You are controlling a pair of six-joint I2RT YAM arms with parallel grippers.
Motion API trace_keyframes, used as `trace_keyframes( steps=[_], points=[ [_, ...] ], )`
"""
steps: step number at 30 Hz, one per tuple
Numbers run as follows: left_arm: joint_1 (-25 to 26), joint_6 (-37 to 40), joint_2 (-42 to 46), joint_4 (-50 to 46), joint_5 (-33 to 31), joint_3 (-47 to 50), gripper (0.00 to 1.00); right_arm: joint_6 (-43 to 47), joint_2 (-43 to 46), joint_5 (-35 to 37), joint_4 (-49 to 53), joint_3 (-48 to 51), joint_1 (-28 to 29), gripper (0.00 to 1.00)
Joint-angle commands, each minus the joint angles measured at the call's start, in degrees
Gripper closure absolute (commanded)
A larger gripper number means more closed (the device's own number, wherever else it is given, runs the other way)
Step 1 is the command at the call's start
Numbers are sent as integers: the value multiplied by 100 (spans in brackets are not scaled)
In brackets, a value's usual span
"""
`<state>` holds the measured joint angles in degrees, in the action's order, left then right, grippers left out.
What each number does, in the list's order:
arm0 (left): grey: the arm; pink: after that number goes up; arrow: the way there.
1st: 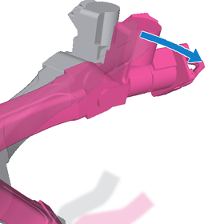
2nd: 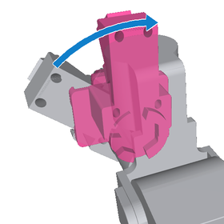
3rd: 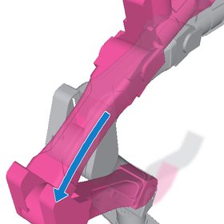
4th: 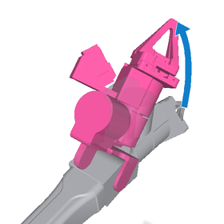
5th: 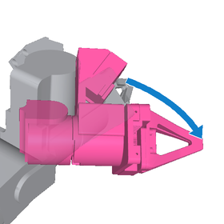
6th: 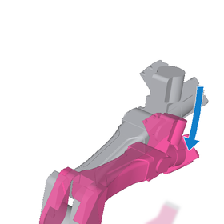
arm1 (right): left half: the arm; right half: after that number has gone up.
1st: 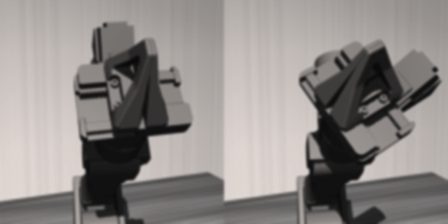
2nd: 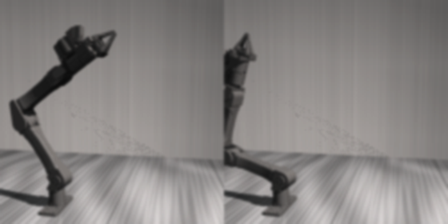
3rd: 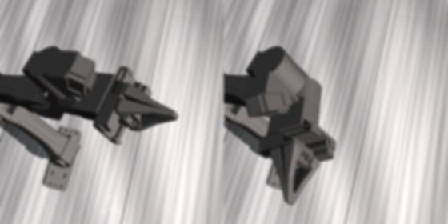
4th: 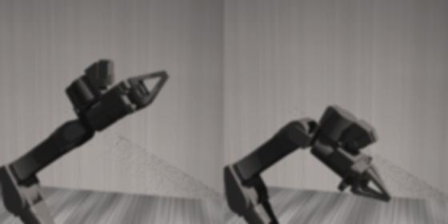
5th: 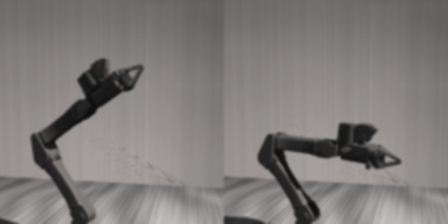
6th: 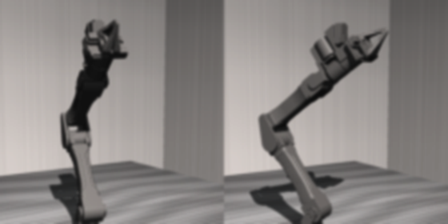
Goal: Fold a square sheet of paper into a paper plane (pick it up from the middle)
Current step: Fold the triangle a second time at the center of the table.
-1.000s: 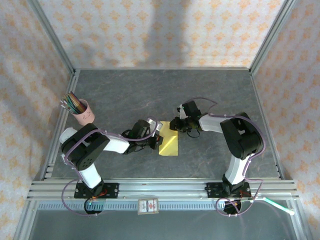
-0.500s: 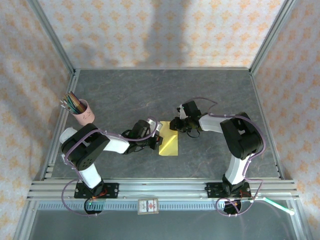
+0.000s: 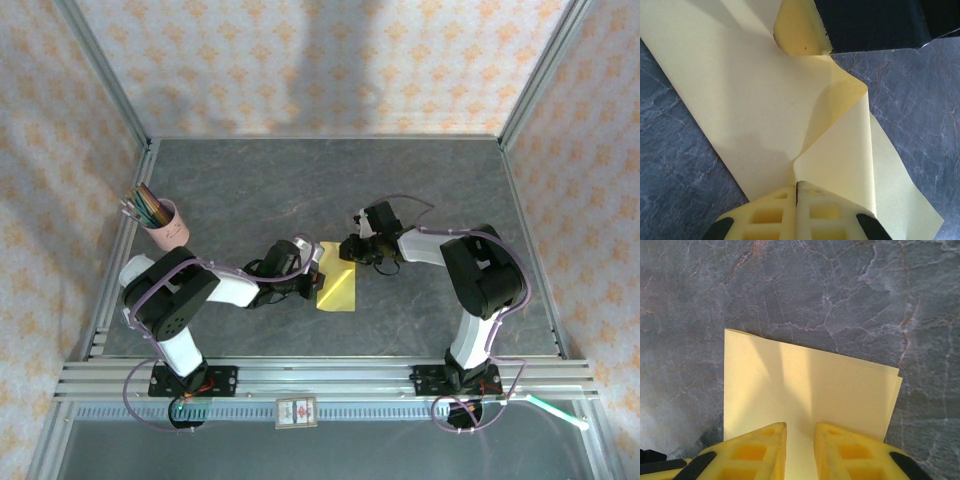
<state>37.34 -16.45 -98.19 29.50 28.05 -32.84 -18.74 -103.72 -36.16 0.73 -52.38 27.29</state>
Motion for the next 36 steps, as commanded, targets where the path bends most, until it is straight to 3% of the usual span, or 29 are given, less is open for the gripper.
trace_keyframes(
  steps=[1,29,36],
  points=[
    [-43,115,-113,-183,-114,-86,98,150,-263,545,582,53,-4,77],
    [128,12,-323,-831,-670,-249,100,328,-123,434,1151,-989,-4,73],
    [159,-177,-341,-947,-845,-259,100,213,358,503,1269,-852,-30,73]
  ],
)
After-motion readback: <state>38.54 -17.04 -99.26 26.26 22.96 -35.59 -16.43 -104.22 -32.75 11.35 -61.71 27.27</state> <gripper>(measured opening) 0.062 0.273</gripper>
